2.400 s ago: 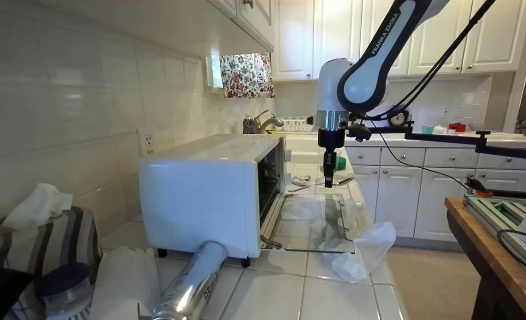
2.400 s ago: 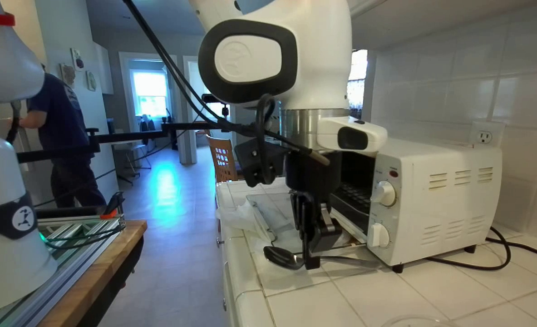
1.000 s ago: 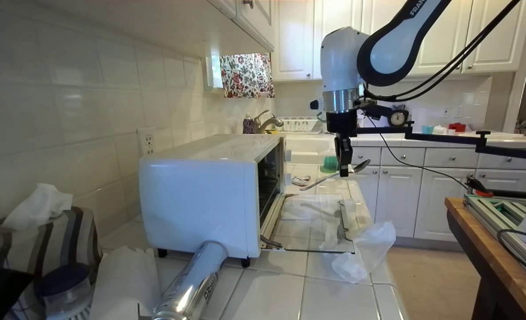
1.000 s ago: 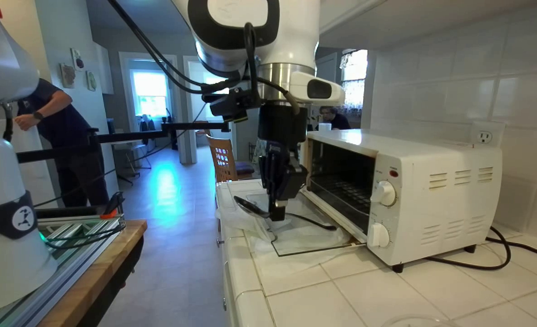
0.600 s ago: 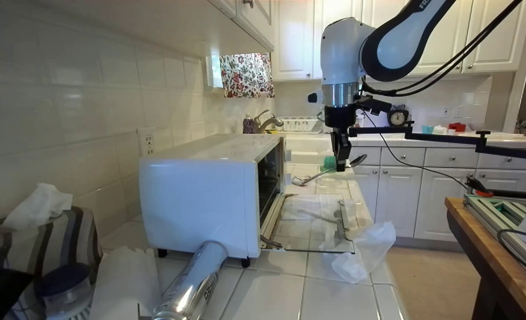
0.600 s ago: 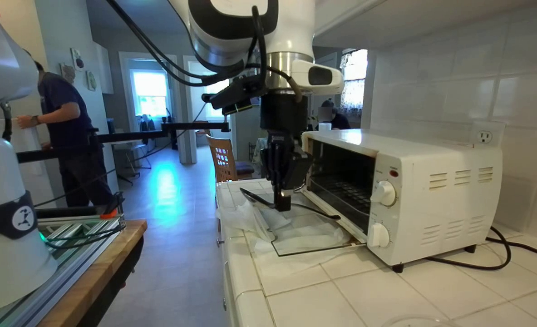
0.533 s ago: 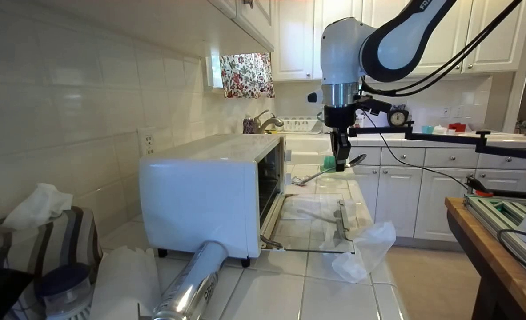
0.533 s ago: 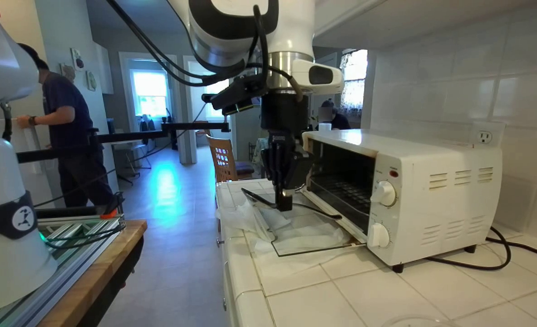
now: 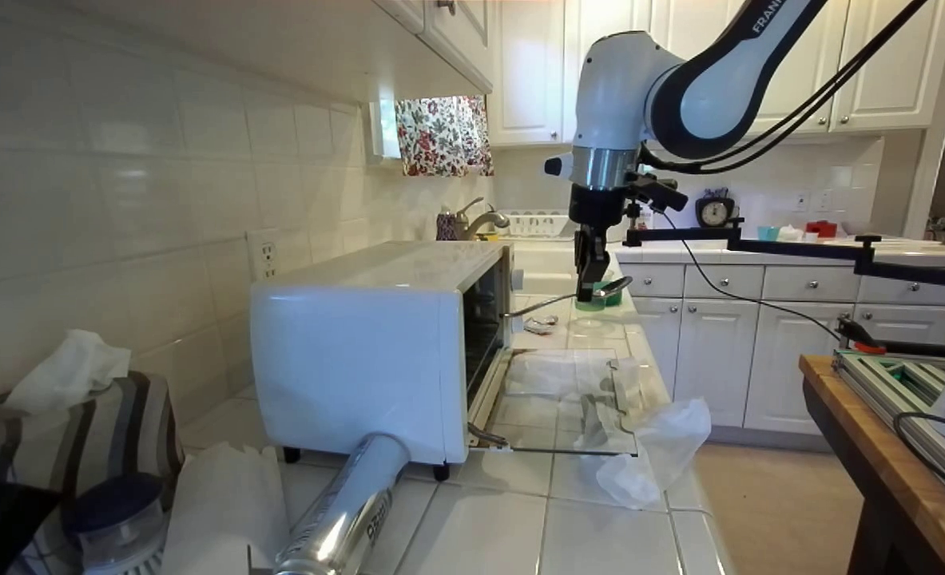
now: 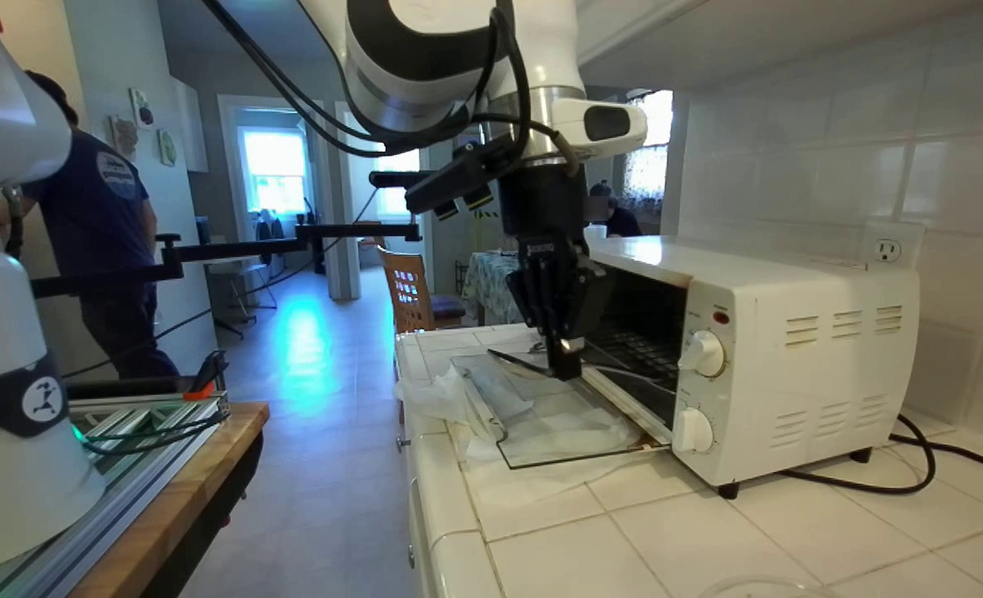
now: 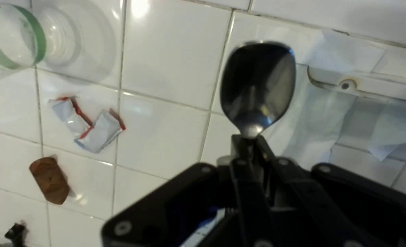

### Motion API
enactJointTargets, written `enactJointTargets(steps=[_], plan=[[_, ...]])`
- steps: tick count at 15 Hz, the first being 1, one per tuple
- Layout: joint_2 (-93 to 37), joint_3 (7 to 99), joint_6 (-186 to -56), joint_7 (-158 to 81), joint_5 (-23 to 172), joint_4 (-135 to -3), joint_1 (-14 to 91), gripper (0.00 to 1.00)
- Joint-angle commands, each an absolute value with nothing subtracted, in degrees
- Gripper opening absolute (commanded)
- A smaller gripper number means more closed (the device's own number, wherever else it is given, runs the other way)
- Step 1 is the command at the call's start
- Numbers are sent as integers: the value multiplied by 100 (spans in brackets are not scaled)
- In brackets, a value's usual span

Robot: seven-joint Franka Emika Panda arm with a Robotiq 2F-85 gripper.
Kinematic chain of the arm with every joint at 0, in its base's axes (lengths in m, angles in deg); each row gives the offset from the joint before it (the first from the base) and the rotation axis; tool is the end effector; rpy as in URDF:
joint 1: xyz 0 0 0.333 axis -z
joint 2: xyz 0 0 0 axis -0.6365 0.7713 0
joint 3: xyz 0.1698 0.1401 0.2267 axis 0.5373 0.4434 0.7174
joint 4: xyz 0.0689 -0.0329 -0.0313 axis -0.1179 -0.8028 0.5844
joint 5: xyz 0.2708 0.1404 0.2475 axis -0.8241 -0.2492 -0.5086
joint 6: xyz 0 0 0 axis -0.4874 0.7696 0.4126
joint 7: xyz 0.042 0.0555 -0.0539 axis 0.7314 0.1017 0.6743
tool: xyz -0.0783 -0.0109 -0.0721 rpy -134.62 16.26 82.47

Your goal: Open the oven and put a spoon into it

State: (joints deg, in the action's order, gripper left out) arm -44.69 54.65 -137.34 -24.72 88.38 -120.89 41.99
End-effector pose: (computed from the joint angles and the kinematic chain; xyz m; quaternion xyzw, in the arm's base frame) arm 0.4726 -0.0325 0.2938 0.9817 0.1605 0.0543 0.0865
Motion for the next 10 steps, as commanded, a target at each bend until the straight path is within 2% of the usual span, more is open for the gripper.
enactJointTargets(steps=[1,10], plan=[[-4250,5426,-14221,-2451,8857,-12061,4230,2],[-3739,5474,-15108,-2252,8565,-11910,4224,2]])
